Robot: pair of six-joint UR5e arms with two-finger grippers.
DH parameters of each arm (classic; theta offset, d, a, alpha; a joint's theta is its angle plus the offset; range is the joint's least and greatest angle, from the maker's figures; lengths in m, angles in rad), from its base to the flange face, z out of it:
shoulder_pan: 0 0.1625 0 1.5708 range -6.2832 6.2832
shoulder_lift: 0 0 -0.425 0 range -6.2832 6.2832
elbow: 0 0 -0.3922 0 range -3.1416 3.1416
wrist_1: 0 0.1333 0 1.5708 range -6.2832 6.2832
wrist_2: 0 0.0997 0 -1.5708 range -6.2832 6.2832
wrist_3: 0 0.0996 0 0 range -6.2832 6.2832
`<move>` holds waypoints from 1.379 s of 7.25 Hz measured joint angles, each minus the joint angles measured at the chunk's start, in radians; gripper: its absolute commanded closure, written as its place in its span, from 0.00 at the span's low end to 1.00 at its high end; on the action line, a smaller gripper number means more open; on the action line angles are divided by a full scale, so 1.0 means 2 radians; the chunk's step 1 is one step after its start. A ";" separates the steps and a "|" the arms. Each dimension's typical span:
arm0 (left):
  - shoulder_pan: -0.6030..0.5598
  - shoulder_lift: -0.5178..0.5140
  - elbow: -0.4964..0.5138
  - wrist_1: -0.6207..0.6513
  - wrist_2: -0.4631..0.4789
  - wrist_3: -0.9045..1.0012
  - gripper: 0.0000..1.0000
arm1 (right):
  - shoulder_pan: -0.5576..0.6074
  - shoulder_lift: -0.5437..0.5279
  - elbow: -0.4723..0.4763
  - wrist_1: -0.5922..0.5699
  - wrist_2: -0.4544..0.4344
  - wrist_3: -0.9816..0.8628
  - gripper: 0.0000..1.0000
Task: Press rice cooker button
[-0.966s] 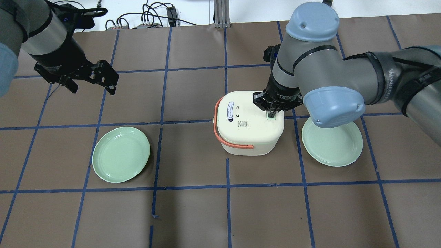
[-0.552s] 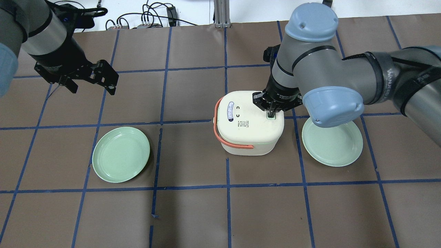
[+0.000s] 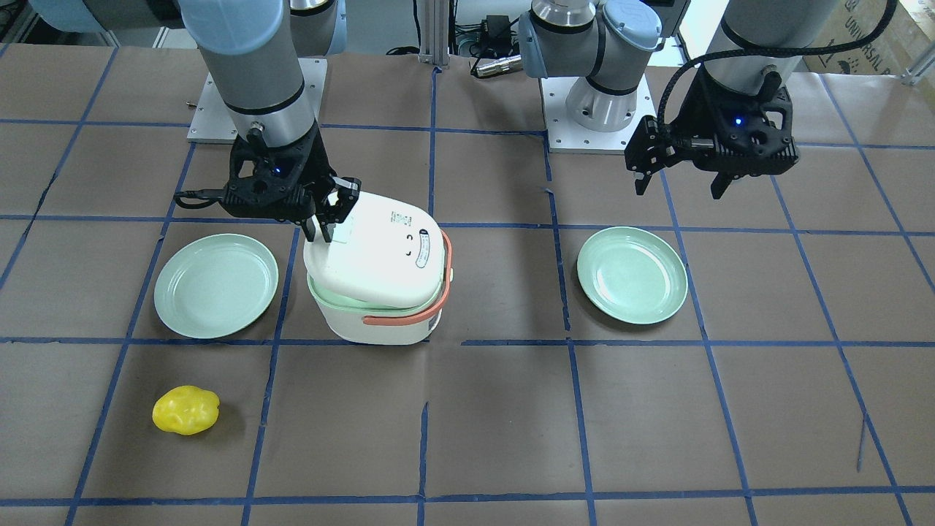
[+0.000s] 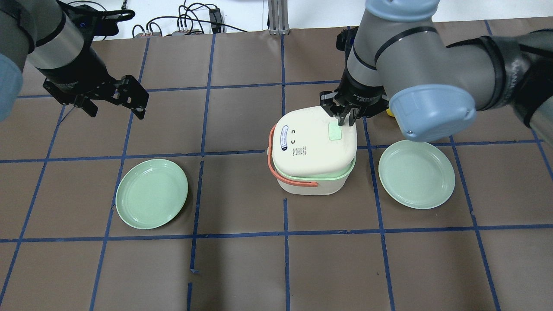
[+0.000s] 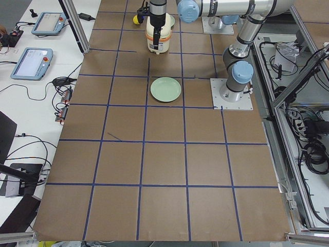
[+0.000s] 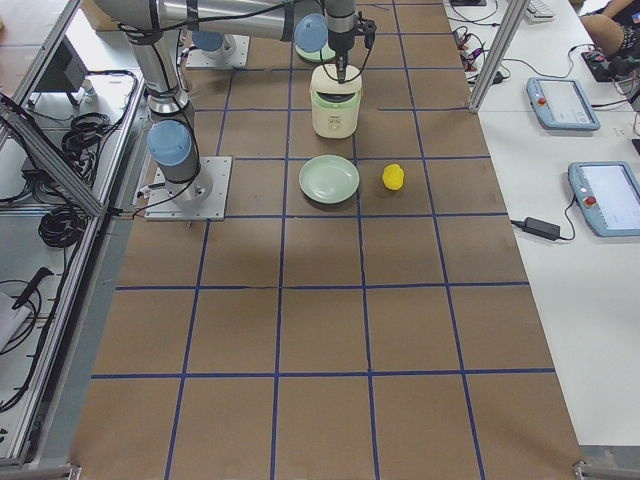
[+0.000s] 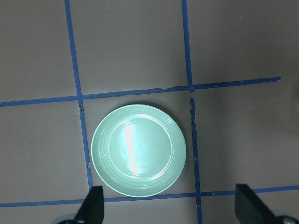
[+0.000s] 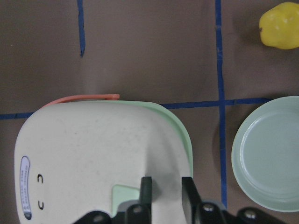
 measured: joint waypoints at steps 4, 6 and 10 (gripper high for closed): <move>0.000 0.000 0.000 0.000 0.000 0.000 0.00 | -0.046 -0.001 -0.047 0.054 -0.027 -0.068 0.00; 0.000 0.000 0.000 0.000 0.000 0.000 0.00 | -0.055 -0.004 -0.047 0.063 -0.027 -0.093 0.00; 0.000 0.000 0.000 0.000 0.000 0.000 0.00 | -0.057 -0.010 -0.046 0.078 -0.028 -0.102 0.00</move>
